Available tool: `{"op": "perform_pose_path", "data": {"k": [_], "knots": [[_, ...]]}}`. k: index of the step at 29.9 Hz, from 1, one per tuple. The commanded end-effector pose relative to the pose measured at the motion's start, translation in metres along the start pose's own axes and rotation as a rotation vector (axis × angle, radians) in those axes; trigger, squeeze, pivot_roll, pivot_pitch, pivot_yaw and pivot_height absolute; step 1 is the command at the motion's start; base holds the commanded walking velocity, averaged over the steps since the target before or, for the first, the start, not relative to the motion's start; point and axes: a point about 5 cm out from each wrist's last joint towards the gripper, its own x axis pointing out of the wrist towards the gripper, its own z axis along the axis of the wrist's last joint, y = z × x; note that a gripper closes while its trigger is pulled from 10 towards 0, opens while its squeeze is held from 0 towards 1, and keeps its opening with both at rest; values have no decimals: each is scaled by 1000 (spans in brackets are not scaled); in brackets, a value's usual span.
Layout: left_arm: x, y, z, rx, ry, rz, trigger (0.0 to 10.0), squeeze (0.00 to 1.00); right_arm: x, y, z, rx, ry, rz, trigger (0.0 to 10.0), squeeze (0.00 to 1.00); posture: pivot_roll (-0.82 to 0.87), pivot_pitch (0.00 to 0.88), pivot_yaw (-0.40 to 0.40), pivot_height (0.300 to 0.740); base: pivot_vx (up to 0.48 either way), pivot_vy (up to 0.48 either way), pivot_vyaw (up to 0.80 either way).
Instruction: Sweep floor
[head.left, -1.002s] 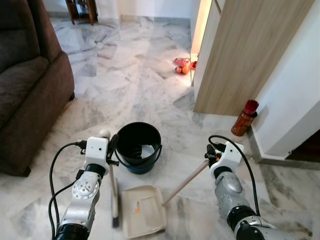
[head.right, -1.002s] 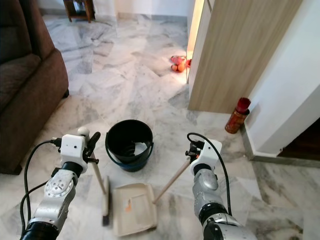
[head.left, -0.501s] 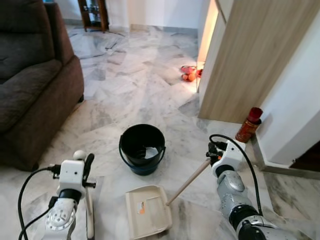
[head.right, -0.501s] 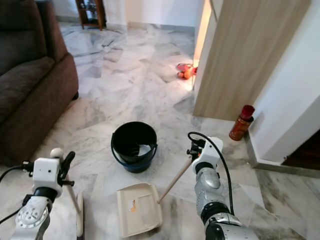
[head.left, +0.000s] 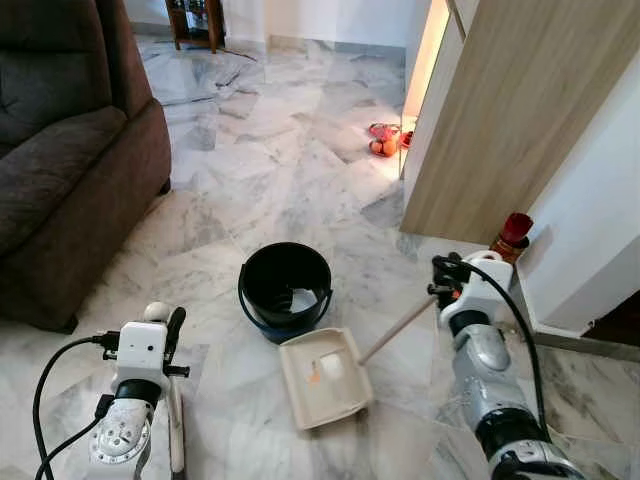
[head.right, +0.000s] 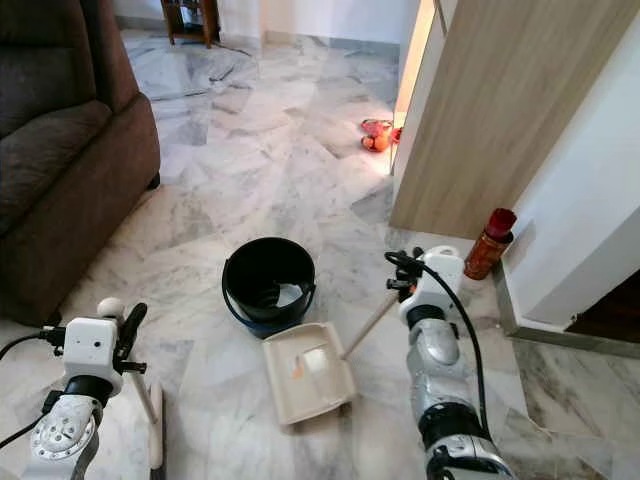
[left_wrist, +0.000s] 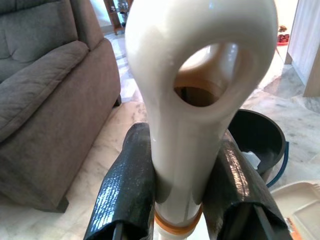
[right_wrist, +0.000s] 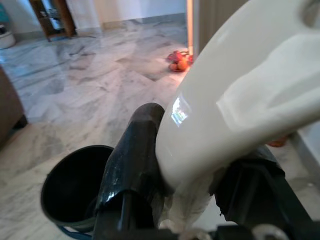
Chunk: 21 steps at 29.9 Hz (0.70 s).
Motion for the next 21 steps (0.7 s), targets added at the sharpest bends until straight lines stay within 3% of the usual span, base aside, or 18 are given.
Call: {"op": "perform_pose_path", "data": {"k": [1, 11, 18, 21], "knots": [[3, 1, 7, 7, -23, 4, 10000, 0, 1, -4, 9, -26, -24, -9, 10000, 0, 31, 80, -63, 740, 0, 0, 0], [6, -1, 9, 4, -28, 1, 10000, 0, -7, -1, 40, -57, -38, -4, 10000, 0, 26, 81, -58, 740, 0, 0, 0], [8, -4, 10, -3, -29, -5, 10000, 0, -17, 14, 83, -59, -75, 18, 10000, 0, 21, 82, -55, 740, 0, 0, 0], [9, -4, 10, -5, -30, -9, 10000, 0, -19, 13, 99, -76, -80, -18, 10000, 0, 21, 80, -55, 740, 0, 0, 0]]}}
